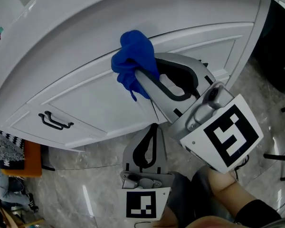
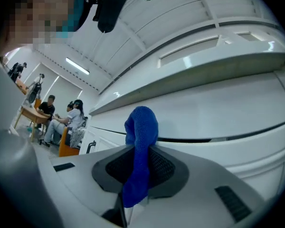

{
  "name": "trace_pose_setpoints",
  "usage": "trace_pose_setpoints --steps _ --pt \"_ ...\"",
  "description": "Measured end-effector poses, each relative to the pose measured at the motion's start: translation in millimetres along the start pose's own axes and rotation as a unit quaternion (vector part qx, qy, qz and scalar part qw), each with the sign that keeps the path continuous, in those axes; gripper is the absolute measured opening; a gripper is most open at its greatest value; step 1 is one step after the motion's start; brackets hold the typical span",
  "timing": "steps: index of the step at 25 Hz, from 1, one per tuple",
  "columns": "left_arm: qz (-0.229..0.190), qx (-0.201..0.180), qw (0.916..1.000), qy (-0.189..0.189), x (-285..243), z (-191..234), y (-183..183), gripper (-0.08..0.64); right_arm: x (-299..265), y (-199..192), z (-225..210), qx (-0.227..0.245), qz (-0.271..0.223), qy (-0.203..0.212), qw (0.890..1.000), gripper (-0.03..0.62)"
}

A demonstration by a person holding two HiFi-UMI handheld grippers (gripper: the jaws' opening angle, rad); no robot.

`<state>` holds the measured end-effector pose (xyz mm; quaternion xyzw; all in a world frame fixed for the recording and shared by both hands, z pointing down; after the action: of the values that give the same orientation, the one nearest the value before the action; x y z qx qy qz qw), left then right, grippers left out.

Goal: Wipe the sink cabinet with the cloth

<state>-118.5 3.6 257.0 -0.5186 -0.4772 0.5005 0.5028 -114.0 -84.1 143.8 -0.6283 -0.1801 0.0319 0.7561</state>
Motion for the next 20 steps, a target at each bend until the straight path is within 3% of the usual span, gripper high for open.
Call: trace_pose_setpoints --steps 11,20 --pt "0.005 -0.002 0.9999 -0.014 -14 -5 -7 0.005 3 -9 -13 -0.048 -0.019 -0.007 0.999 0.083" --pt "-0.010 -0.024 0.9997 0.003 -16 -5 -6 0.005 6 -11 -17 -0.017 -0.040 -0.006 0.999 0.083"
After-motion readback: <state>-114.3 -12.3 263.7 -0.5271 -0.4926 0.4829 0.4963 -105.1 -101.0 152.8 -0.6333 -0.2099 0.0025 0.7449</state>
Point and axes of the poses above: the fingertips, and each gripper's own axes: x backward along the fingers, z to its left, y out of its top, the point moved 4 cm from there along x, backward along the fingers, and after that the axes turned 3 degrees about -y, right-handed, at the moved point
